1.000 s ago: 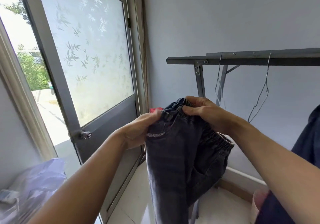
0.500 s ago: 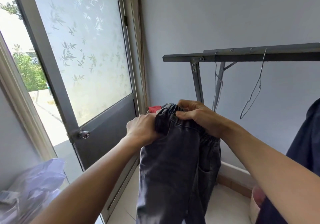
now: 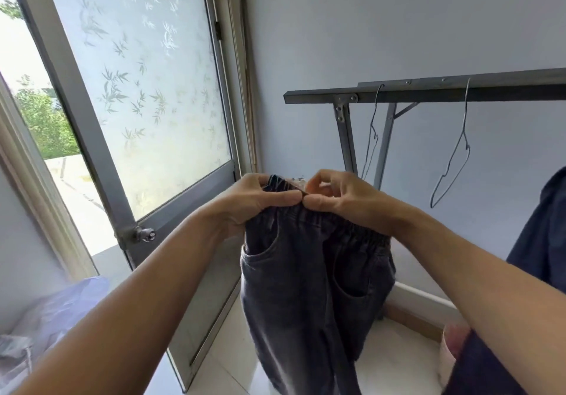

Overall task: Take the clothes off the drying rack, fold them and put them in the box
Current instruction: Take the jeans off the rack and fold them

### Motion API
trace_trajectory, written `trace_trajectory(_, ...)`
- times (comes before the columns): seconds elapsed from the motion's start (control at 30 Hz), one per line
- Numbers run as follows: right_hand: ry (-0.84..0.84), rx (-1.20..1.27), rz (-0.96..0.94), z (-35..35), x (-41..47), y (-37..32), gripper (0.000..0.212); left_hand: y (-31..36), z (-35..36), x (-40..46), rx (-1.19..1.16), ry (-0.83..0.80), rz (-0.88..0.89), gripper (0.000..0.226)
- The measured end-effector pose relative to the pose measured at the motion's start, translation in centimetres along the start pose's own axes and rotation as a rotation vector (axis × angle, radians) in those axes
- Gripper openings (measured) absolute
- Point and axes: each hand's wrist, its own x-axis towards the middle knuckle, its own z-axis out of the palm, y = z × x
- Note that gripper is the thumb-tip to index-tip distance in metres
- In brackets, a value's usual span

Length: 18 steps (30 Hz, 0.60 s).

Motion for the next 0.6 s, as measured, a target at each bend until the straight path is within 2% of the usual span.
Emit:
trace_trajectory(0.1, -0.212, -0.277, 0.179, -0.8, -1.5, 2.4, 0.01, 0.1, -1.0, -0.6, 0.013, 0.014, 0.114, 0.021)
trace_trajectory(0.13, -0.248, -0.411, 0.211, -0.9, -1.9, 3.2, 0.01, 0.1, -1.4, -0.8, 0.048, 0.005, 0.136, 0.019)
trace_trajectory(0.2, -0.23, -0.62, 0.224, -0.9, -2.5, 4.4, 0.023, 0.0, -2.5, -1.3, 0.196, -0.005, 0.155, 0.017)
trace_trajectory(0.27, -0.129, -0.748, 0.144, -1.0, -2.6, 4.7, 0.03, -0.2, -3.4, -1.7, 0.393, -0.012, 0.135, 0.017)
trace_trajectory(0.3, -0.076, -0.81, 0.046, -0.9, -2.7, 4.9, 0.035, -0.3, -3.9, -2.0, 0.462, -0.014, 0.118, 0.019)
trace_trajectory(0.4, 0.0, -1.027, -0.212, -1.0, -2.6, 5.1, 0.047, -0.7, -5.6, -2.7, 0.475, -0.017, 0.057, 0.028)
trace_trajectory(0.5, 0.016, -1.016, -0.164, -1.3, -2.4, 4.9, 0.052, -0.8, -7.1, -3.4, 0.546, -0.041, 0.019, 0.036)
trace_trajectory(0.6, 0.051, -0.787, -0.065, -1.5, -1.9, 4.6, 0.035, -1.1, -7.4, -3.8, 0.657, -0.053, 0.037, 0.037)
